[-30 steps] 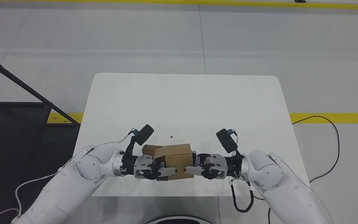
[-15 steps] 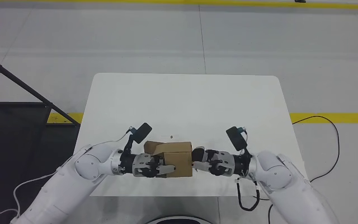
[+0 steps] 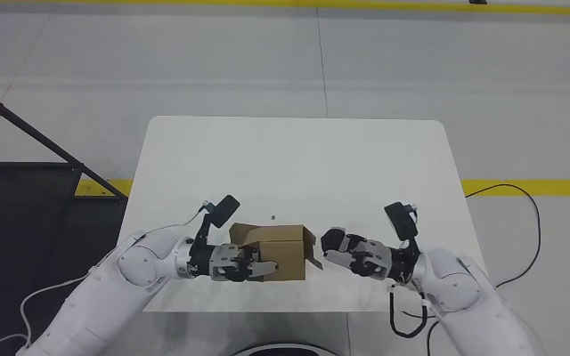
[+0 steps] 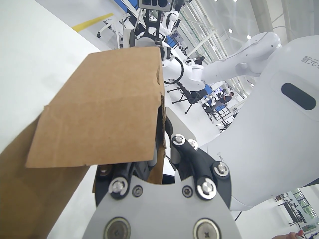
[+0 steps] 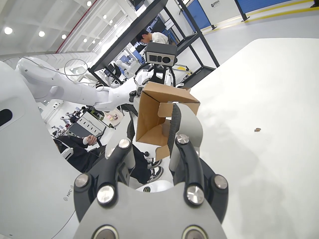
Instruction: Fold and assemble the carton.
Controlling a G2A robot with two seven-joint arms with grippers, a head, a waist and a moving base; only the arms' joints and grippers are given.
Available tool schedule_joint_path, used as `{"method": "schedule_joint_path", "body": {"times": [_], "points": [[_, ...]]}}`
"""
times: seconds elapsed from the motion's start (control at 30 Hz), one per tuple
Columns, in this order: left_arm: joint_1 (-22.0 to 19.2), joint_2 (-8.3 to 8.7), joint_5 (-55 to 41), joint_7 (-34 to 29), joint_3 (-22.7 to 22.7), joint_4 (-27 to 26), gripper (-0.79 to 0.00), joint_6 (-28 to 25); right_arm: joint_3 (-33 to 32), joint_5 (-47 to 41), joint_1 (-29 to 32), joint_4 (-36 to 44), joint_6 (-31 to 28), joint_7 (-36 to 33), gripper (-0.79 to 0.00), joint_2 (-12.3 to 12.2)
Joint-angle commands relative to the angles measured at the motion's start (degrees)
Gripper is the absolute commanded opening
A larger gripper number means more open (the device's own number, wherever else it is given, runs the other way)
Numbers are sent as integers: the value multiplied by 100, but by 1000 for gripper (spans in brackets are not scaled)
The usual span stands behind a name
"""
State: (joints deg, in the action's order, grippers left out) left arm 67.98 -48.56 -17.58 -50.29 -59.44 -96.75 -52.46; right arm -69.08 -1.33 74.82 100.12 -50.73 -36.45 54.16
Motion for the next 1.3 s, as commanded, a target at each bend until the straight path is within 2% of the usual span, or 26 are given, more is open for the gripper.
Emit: {"method": "schedule_joint_path", "body": {"times": [0.0,0.2,0.23,0.27,0.47,0.87,1.27], "points": [[4,-1,-10,1,-6,3,-785,-7,-103,20,82,5,-26,76,-425,-13],[10,-6,-20,10,-30,6,-785,-6,-90,108,265,24,27,-32,-394,-34],[10,-7,-19,13,-33,6,-785,-4,-44,86,258,10,21,-73,-332,-31],[10,-9,-18,13,-34,5,-785,-2,7,46,247,-10,0,-100,-305,-27],[-1,-21,-11,9,-23,1,-785,30,357,-130,38,-106,-173,-259,-215,20],[-42,-55,-40,-25,40,18,-785,41,955,-109,-454,-192,-84,-349,-215,148],[-54,-75,-181,-136,103,25,-785,-17,1196,-79,-666,-304,-75,-303,-243,217]]}}
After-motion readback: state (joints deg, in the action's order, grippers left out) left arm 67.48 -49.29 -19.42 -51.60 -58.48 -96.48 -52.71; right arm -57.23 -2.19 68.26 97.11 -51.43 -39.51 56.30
